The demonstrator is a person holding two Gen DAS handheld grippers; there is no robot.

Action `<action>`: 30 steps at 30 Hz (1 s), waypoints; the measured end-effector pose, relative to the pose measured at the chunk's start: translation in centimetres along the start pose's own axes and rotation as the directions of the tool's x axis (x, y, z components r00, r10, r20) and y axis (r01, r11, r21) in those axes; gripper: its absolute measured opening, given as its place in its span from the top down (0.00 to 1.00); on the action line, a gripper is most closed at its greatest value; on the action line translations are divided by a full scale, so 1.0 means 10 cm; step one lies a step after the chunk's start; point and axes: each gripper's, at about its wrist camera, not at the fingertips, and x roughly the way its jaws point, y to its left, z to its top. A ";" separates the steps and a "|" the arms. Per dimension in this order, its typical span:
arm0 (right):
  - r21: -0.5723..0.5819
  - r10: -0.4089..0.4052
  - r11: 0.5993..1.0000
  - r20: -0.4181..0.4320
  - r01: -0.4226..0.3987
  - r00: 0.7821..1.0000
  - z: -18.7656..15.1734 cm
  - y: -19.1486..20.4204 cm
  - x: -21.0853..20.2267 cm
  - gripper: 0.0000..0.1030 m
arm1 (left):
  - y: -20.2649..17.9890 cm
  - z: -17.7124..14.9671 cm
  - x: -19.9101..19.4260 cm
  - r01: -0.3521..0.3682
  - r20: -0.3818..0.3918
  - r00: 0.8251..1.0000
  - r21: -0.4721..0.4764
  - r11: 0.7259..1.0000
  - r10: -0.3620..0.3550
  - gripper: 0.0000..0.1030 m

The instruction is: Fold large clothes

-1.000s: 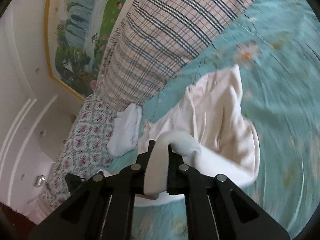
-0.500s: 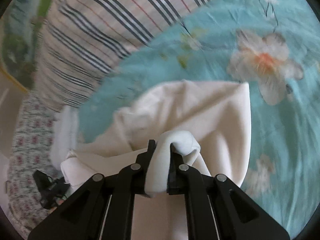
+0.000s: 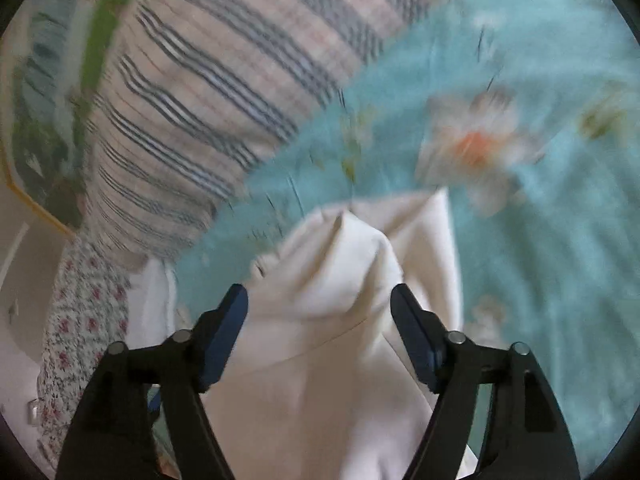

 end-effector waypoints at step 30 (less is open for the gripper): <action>-0.070 -0.277 0.959 -0.045 0.273 0.960 0.12 -0.02 0.58 0.63 | 0.48 0.26 0.59 -0.167 -0.071 0.983 0.016 0.986 0.167 0.55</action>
